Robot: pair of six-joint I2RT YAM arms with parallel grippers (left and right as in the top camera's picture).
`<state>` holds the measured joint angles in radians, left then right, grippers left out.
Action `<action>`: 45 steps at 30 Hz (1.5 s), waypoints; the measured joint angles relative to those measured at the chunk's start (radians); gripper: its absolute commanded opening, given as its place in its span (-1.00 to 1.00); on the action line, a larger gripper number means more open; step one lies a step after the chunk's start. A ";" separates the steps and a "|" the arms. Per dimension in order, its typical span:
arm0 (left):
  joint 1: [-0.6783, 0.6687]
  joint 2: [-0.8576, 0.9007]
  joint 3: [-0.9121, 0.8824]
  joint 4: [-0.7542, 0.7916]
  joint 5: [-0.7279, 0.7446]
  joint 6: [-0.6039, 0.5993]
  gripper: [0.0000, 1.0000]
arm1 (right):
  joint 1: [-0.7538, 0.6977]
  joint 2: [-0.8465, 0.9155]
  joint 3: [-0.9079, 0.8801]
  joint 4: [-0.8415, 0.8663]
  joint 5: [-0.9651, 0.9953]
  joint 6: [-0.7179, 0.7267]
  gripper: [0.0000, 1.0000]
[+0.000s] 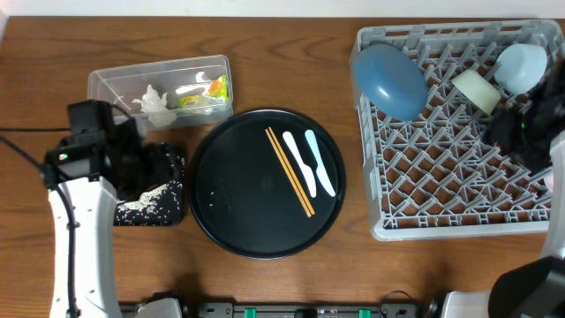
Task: Sort waste into correct bins and load items into the dishwasher rack
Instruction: 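Stand the blue plate upright in the rack's upper left and release, then move the right gripper back over the round tray to the utensils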
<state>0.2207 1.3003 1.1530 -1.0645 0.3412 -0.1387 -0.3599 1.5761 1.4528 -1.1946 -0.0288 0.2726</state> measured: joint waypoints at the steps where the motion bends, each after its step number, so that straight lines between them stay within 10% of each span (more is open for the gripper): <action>1: -0.026 0.000 0.000 0.009 0.000 0.000 0.47 | -0.010 0.000 -0.029 0.009 -0.004 -0.002 0.29; 16: -0.430 0.130 0.000 0.134 -0.008 -0.075 0.48 | -0.017 0.000 -0.274 0.089 -0.032 -0.029 0.28; 45: -0.409 0.143 -0.001 0.114 -0.057 -0.098 0.48 | 0.095 -0.074 -0.502 0.185 -0.149 -0.034 0.07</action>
<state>-0.1886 1.4437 1.1522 -0.9501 0.2844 -0.2371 -0.2646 1.5017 0.9504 -1.0092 -0.1776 0.2386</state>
